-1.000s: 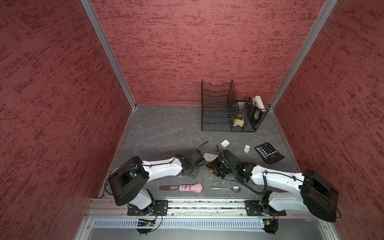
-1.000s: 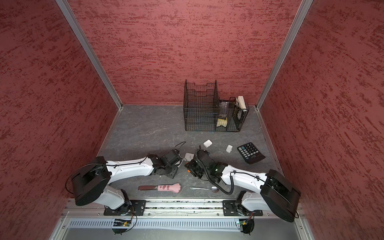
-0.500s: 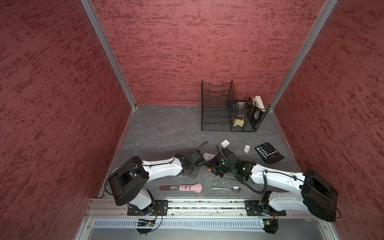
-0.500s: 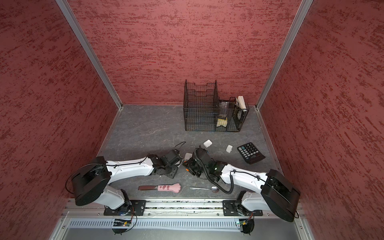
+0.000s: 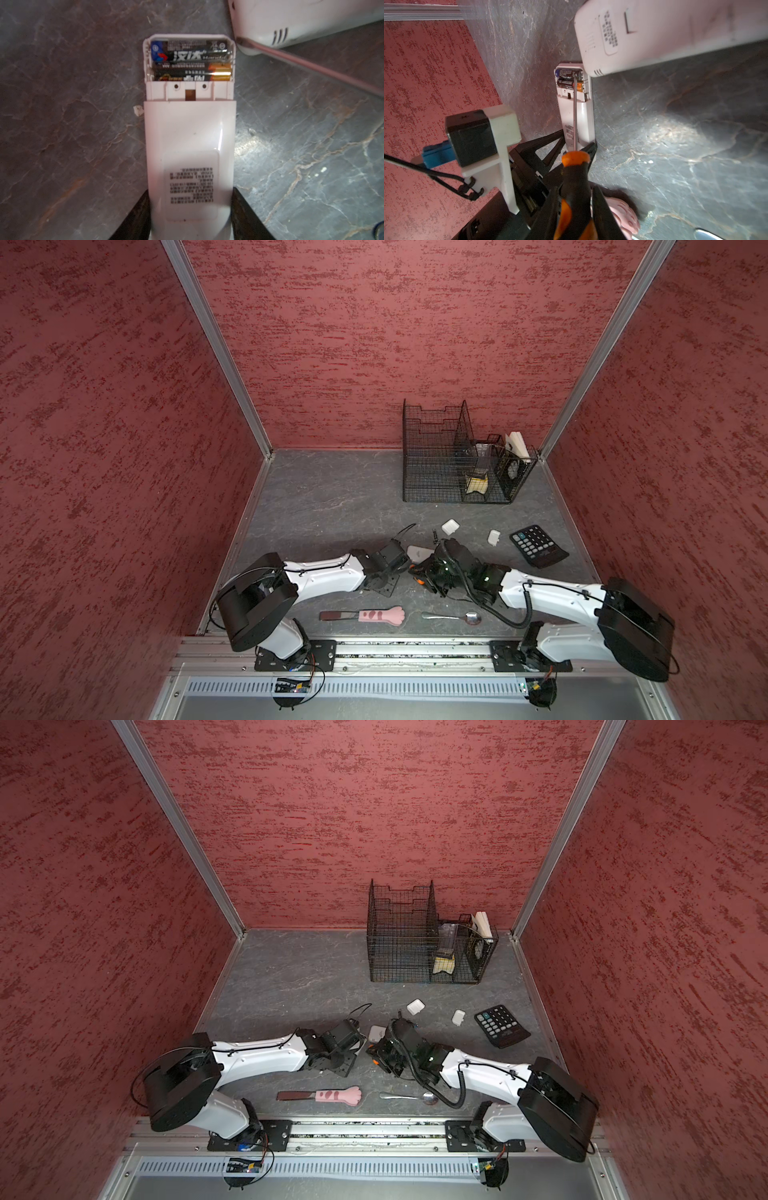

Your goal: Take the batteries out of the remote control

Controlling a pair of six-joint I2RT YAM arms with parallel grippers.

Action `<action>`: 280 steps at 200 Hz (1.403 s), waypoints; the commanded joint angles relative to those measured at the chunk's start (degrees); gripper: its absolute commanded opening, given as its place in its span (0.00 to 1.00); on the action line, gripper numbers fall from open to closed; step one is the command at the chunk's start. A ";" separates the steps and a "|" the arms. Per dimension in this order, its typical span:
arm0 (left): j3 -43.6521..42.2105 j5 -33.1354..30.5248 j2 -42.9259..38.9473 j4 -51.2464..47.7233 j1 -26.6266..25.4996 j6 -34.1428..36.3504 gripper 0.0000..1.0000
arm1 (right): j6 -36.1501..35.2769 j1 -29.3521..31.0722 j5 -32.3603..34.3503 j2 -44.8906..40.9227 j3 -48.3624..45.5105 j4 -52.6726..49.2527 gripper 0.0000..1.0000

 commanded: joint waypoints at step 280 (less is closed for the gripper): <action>-0.12 1.46 2.41 1.33 -1.45 1.02 0.33 | 2.86 2.09 1.56 2.94 0.90 4.83 0.00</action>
